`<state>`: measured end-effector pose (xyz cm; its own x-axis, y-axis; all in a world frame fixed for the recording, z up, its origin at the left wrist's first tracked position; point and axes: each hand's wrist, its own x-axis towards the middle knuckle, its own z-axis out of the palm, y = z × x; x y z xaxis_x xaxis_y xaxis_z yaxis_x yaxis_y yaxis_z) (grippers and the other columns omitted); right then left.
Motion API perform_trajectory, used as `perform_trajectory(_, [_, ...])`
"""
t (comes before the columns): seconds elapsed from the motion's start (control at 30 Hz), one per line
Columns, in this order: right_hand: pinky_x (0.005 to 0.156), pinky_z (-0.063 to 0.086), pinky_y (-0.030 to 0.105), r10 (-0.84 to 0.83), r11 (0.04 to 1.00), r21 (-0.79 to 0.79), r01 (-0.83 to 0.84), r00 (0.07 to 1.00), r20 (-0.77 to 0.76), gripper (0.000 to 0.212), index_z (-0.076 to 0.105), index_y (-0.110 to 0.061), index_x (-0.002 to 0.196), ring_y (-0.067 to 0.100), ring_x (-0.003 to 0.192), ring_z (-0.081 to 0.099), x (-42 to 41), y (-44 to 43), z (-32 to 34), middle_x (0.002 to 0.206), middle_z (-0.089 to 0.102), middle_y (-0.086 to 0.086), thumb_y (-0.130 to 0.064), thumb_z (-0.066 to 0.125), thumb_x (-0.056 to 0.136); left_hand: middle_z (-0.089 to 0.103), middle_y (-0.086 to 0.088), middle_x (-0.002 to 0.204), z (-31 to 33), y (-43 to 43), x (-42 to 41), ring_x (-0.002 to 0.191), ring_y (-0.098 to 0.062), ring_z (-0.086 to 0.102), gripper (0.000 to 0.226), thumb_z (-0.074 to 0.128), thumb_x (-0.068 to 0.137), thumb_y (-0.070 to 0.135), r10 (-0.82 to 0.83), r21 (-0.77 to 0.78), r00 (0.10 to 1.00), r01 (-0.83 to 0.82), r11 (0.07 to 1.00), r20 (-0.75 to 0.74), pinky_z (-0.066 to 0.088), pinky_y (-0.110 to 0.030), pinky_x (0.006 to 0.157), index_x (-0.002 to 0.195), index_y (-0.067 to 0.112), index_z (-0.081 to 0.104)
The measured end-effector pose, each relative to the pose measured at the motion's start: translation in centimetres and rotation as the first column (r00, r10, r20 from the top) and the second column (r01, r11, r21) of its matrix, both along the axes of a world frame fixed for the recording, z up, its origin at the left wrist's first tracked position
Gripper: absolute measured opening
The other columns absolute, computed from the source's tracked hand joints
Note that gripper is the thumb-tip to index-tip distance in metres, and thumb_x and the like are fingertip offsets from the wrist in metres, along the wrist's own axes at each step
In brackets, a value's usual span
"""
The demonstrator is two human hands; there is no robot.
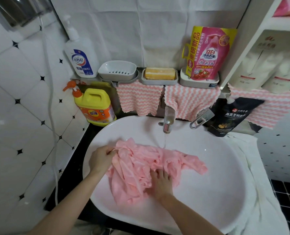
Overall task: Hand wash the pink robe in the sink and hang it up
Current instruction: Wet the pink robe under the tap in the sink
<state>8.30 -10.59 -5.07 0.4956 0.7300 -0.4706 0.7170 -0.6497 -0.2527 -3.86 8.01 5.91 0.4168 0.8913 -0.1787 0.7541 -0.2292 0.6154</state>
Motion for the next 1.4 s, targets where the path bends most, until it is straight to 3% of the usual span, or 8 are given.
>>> perform_trajectory(0.2, [0.114, 0.011, 0.044, 0.063, 0.997, -0.057, -0.056, 0.989, 0.137, 0.063, 0.024, -0.023, 0.149, 0.026, 0.144, 0.017, 5.9, 0.0, -2.6, 0.155, 0.024, 0.003, -0.031, 0.049, 0.092, 0.072, 0.003, 0.099, -0.2, -1.7, 0.4, 0.097, -0.021, 0.065, 0.016, 0.062, 0.088, 0.023, -0.106, 0.0, 0.992, 0.106, 0.994, -0.07, 0.052, -0.032, 0.079, 0.099, 0.018, 0.072])
perform_trajectory(0.33, [0.117, -0.001, 0.046, 0.169, 0.982, -0.089, -0.166, 0.985, 0.032, 0.057, 0.021, -0.021, 0.151, 0.021, 0.147, 0.007, 4.1, -0.6, -2.9, 0.157, 0.022, 0.0, -0.025, 0.039, 0.096, 0.072, 0.002, 0.097, -0.6, -1.5, -0.5, 0.093, -0.021, 0.065, 0.017, 0.062, 0.088, 0.026, -0.077, 0.006, 0.996, 0.077, 0.997, -0.051, 0.05, -0.03, 0.074, 0.099, 0.016, 0.072])
perform_trajectory(0.73, [0.119, -0.002, 0.043, 0.187, 0.982, -0.016, -0.188, 0.981, -0.047, 0.057, 0.024, -0.022, 0.151, 0.021, 0.146, 0.014, 3.2, -2.0, -2.2, 0.156, 0.025, 0.003, -0.024, 0.04, 0.096, 0.071, 0.004, 0.088, -0.4, -0.9, -0.6, 0.087, -0.021, 0.065, 0.015, 0.062, 0.088, 0.028, -0.063, -0.001, 0.995, 0.063, 0.998, -0.072, 0.049, -0.029, 0.071, 0.091, 0.017, 0.072])
perform_trajectory(0.93, [0.09, 0.043, 0.022, 0.035, 0.976, 0.219, -0.006, 0.992, -0.125, 0.039, 0.059, -0.036, 0.121, 0.018, 0.11, 0.06, 6.8, -2.5, -0.1, 0.117, 0.065, -0.01, -0.021, 0.052, 0.086, 0.068, -0.003, 0.072, -0.6, -0.3, -1.5, 0.074, -0.025, 0.064, 0.024, 0.061, 0.088, 0.029, -0.005, -0.027, 0.997, 0.003, 1.0, -0.072, 0.049, -0.034, 0.064, 0.069, 0.016, 0.066])
perform_trajectory(1.03, [0.071, 0.042, 0.013, -0.134, 0.91, 0.3, 0.285, 0.89, -0.436, 0.038, 0.059, -0.04, 0.089, 0.017, 0.092, 0.061, 10.1, -2.9, 1.4, 0.09, 0.062, -0.011, -0.003, 0.058, 0.081, 0.067, -0.006, 0.068, -0.6, 0.1, -2.0, 0.071, -0.027, 0.064, 0.028, 0.061, 0.088, 0.032, 0.048, -0.057, 0.999, -0.049, 0.997, -0.025, 0.045, -0.031, 0.059, 0.072, 0.01, 0.067])
perform_trajectory(1.17, [0.056, 0.042, 0.02, -0.196, 0.774, 0.384, 0.504, 0.767, -0.611, 0.05, 0.073, -0.019, 0.081, 0.013, 0.07, 0.058, 13.7, -4.3, 4.4, 0.075, 0.066, -0.003, 0.022, 0.048, 0.07, 0.061, 0.002, 0.059, -0.1, 0.3, -2.2, 0.068, -0.027, 0.064, 0.029, 0.067, 0.086, 0.033, 0.102, -0.082, 0.988, -0.094, 0.992, 0.111, 0.045, -0.031, 0.063, 0.06, 0.019, 0.062])
perform_trajectory(1.3, [0.057, 0.045, 0.019, -0.19, 0.663, 0.427, 0.615, 0.69, -0.699, 0.039, 0.072, -0.017, 0.069, 0.008, 0.058, 0.058, 14.7, -5.2, 6.1, 0.068, 0.067, -0.005, 0.016, 0.054, 0.078, 0.06, 0.001, 0.058, 0.6, 0.0, -1.7, 0.069, -0.027, 0.063, 0.028, 0.067, 0.086, 0.029, 0.102, -0.097, 0.975, -0.084, 0.992, 0.2, 0.043, -0.031, 0.065, 0.062, 0.017, 0.063])
perform_trajectory(1.4, [0.06, 0.046, 0.01, -0.272, 0.648, 0.393, 0.652, 0.681, -0.68, 0.025, 0.076, -0.019, 0.082, 0.011, 0.067, 0.064, 14.6, -5.6, 4.6, 0.088, 0.069, -0.013, 0.004, 0.066, 0.082, 0.066, -0.004, 0.067, 0.3, -0.6, -1.5, 0.07, -0.026, 0.063, 0.019, 0.068, 0.086, 0.023, 0.049, -0.111, 0.978, -0.026, 0.993, 0.205, 0.048, -0.036, 0.069, 0.072, 0.01, 0.068])
